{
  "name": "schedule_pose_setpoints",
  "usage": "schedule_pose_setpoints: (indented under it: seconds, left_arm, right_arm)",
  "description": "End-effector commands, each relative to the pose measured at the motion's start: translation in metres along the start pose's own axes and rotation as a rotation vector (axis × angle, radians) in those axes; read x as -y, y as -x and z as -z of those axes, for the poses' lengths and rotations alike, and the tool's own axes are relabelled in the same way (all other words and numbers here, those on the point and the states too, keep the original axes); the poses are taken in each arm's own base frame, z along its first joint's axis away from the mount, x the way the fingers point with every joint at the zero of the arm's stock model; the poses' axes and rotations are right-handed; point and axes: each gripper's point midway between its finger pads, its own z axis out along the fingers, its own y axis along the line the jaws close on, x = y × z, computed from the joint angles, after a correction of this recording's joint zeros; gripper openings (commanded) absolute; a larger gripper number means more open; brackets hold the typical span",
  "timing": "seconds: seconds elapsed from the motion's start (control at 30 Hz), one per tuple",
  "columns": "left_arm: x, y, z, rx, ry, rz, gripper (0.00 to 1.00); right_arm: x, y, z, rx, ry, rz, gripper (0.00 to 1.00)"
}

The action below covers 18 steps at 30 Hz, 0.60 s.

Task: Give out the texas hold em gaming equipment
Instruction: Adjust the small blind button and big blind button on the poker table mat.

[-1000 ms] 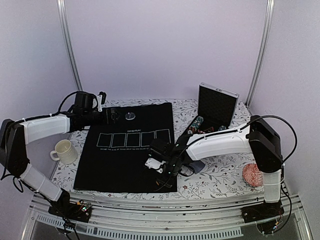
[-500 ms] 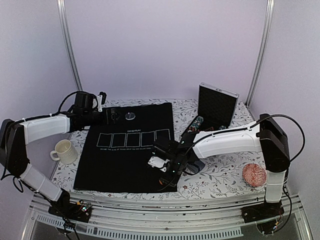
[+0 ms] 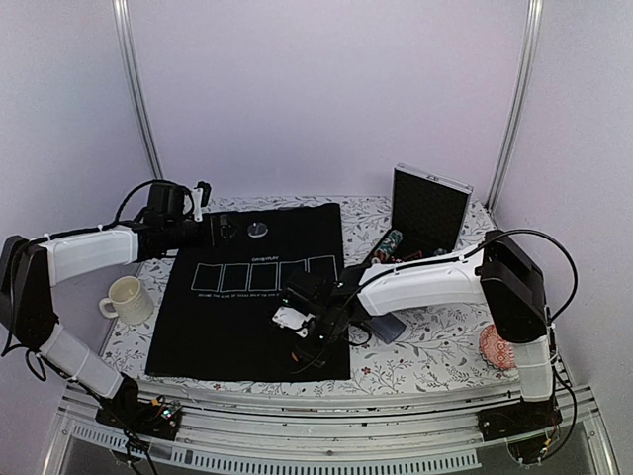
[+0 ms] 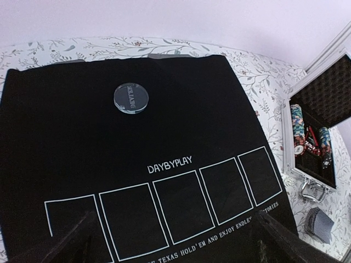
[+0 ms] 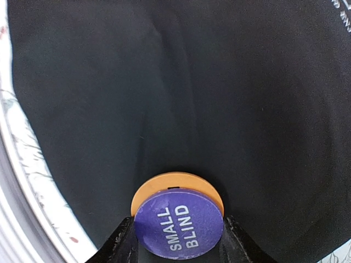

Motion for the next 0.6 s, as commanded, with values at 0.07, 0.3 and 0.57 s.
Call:
schedule_pose_setpoints:
  seconds: [0.07, 0.3, 0.57]
  left_arm:
    - [0.004, 0.010, 0.004, 0.019, -0.001, -0.028, 0.97]
    - [0.004, 0.009, 0.003, 0.013, 0.001, -0.030, 0.97]
    - [0.004, 0.009, 0.004, 0.014, 0.002, -0.033, 0.98]
  right_arm:
    - [0.014, -0.024, -0.006, -0.084, -0.072, 0.008, 0.61]
    - [0.012, -0.036, 0.001, -0.101, -0.061, 0.020, 0.56]
    - [0.013, -0.042, 0.001, -0.117, -0.066, 0.025, 0.46]
